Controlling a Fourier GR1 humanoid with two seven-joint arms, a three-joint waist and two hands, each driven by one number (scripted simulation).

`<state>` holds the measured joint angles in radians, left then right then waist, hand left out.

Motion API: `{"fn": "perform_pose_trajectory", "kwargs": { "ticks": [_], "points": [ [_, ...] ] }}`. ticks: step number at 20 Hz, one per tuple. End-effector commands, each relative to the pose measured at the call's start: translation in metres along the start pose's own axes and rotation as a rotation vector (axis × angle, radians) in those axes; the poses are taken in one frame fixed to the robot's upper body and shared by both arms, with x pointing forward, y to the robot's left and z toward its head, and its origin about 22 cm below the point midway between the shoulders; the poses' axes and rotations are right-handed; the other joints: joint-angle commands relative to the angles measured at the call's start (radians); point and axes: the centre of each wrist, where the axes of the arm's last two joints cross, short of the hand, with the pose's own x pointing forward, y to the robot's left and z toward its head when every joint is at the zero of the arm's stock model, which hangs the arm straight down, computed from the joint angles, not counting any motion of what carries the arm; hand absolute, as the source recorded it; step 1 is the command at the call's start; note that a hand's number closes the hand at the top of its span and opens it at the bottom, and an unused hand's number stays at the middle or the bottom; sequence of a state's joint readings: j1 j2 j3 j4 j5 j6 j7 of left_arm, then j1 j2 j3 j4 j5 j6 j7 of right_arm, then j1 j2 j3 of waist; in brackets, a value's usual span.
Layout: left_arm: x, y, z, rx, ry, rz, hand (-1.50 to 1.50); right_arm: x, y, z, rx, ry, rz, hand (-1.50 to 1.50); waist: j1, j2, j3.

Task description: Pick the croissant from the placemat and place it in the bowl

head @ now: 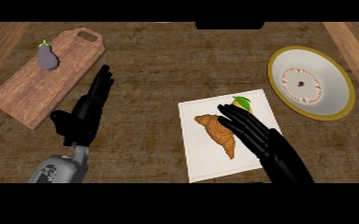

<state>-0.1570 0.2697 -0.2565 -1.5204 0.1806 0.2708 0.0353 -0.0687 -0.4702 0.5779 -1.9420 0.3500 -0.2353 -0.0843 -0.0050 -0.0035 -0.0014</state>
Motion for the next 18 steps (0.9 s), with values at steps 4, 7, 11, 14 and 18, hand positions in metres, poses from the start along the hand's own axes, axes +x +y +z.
{"fn": "perform_pose_trajectory", "kwargs": {
  "ticks": [4,7,11,14,18],
  "points": [
    [0.002,0.007,-0.010,-0.005,0.010,0.005,0.00,0.037,-0.009,-0.014,0.139,0.226,0.088,-1.50,-0.001,0.001,0.000],
    [-0.003,0.004,-0.008,0.000,-0.005,-0.015,0.00,0.032,-0.020,-0.027,0.216,0.310,0.136,-1.50,0.004,0.003,0.000],
    [0.001,-0.025,-0.009,-0.009,-0.011,0.006,0.00,0.011,-0.004,-0.048,0.282,0.411,0.151,-1.50,0.008,0.006,0.001],
    [-0.003,-0.008,0.005,-0.004,-0.010,-0.016,0.00,-0.006,0.010,-0.036,0.333,0.419,0.172,-1.50,0.009,0.003,0.001],
    [-0.002,-0.012,-0.007,-0.018,0.007,0.013,0.00,-0.011,0.005,-0.021,0.343,0.396,0.130,-1.50,0.003,0.003,0.001]
  ]
}}
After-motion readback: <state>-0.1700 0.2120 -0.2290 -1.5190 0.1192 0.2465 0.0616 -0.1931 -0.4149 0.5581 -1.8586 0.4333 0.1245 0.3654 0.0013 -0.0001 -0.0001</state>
